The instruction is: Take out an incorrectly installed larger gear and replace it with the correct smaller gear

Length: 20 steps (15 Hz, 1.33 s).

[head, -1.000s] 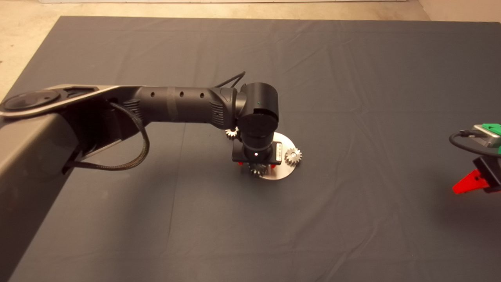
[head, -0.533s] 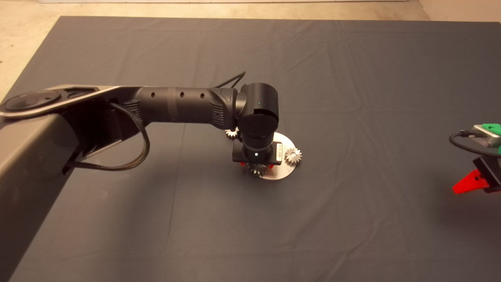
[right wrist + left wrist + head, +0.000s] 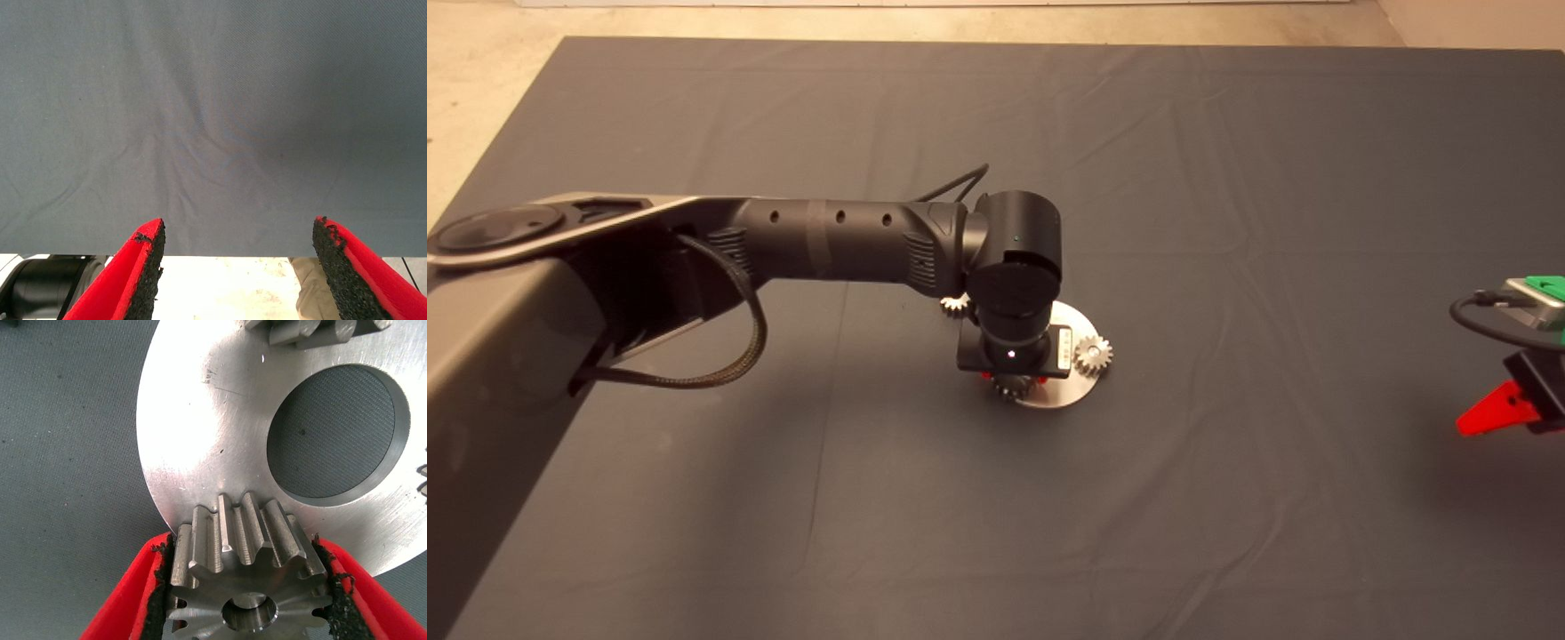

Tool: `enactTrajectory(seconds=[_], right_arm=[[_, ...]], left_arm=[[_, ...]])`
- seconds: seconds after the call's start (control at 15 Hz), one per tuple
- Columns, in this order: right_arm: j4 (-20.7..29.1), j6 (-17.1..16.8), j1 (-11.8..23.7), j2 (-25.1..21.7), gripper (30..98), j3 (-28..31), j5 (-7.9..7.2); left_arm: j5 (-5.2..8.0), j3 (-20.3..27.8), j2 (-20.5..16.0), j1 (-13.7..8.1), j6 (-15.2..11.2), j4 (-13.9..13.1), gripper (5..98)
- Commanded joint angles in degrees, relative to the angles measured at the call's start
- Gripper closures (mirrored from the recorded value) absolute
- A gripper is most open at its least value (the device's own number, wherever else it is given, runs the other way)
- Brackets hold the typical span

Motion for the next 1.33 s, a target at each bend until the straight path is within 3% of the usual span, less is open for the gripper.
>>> enactTrajectory(seconds=[0.0,1.13,1.27], right_arm=[[0.5,0.2,0.9,-0.1,69.4,0.2,-0.15],[0.5,0.2,0.9,0.3,69.4,0.2,-0.06],[0.5,0.2,0.9,0.3,69.4,0.2,-0.06]], left_arm=[[7.74,1.2,-0.1,-0.5,-0.1,0.3,54.0],[7.82,0.9,-0.6,-0.5,0.2,0.3,62.7],[7.82,0.9,-0.7,-0.9,0.3,-1.5,62.7]])
